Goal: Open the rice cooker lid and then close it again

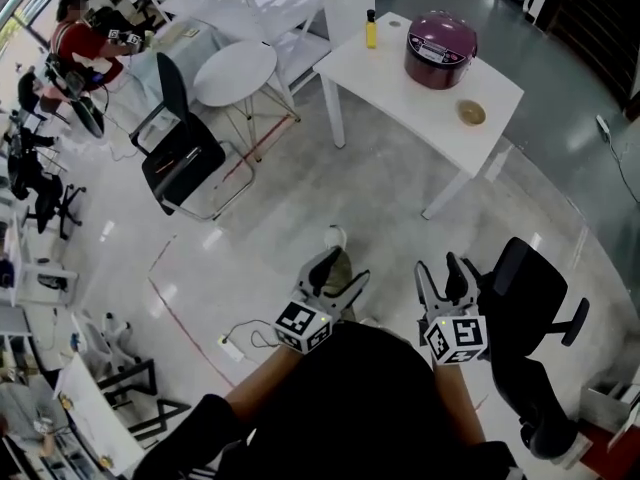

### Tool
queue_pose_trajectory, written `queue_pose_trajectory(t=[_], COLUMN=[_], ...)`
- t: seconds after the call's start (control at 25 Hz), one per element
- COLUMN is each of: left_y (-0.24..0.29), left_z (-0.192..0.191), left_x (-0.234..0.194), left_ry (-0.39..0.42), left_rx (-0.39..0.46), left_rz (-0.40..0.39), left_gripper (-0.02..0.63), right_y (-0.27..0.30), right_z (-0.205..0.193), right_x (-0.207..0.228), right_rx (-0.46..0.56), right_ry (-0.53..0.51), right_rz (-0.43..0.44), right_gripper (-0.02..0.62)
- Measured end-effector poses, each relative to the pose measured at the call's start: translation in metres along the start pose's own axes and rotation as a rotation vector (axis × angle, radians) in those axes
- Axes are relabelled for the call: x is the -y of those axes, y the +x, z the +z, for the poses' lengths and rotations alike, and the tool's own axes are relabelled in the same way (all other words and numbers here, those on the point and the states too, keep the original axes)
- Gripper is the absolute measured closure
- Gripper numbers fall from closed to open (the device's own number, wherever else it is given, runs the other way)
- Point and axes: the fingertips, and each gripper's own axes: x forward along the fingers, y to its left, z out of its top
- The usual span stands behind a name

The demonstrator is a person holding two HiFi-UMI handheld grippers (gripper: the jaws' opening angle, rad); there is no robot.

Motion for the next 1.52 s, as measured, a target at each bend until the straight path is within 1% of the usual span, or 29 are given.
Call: queue_pose_trajectory(t=[0.16, 0.28, 0.4, 0.56, 0.68, 0.76, 0.84, 0.96, 1.08, 1.32, 1.52], left_y=[0.037, 0.071, 0.108, 0.153, 0.18, 0.196, 0.211, 0.227, 0.239, 0.265, 0.289], left_z=[0.013, 0.031, 0.06, 0.101, 0.135, 0.156, 0.171, 0.184, 0.191, 0.203, 0.215], left_x=[-0.028, -0.052, -0.079, -0.122, -0.157, -0.179, -0.199, -0.226, -0.248, -0.279, -0.295], left_ry=[-0.008, -0.004, 0.014, 0.027, 0.058, 0.084, 0.088, 0.063, 0.04, -0.001, 0.014], left_rx=[0.013, 0.014, 0.032, 0.049, 0.065, 0.094, 0.098, 0.089, 0.096, 0.092, 0.103], left_rz=[-0.049, -0.092, -0.136, -0.17, -0.201, -0.226, -0.242, -0.243, -0.243, -0.267, -0.303], left_gripper=[0.331, 0.331, 0.331, 0.331, 0.331, 0.331, 0.331, 0.331, 0.331, 0.331, 0.331], right_y=[0.039, 0.075, 0.115, 0.172, 0.217, 0.246, 0.268, 0.292, 0.318, 0.356, 0.364], right_z=[0.005, 0.015, 0.035, 0.076, 0.101, 0.109, 0.116, 0.128, 0.134, 0.14, 0.134], right_x=[0.013, 0.026, 0.043, 0.06, 0.063, 0.063, 0.066, 0.073, 0.078, 0.092, 0.102], right_rx=[-0.017, -0.031, -0.034, -0.009, 0.002, -0.011, -0.015, 0.003, -0.01, -0.029, -0.05], right_ry=[-0.009, -0.023, -0.011, 0.031, 0.023, 0.009, -0.007, -0.01, -0.008, -0.006, 0.028], right_rz=[-0.022, -0.042, -0.067, -0.096, -0.1, -0.093, -0.105, -0.144, -0.174, -0.228, -0.267], right_gripper=[0.351, 0.351, 0.351, 0.351, 0.351, 0.351, 0.351, 0.351, 0.351, 0.351, 0.351])
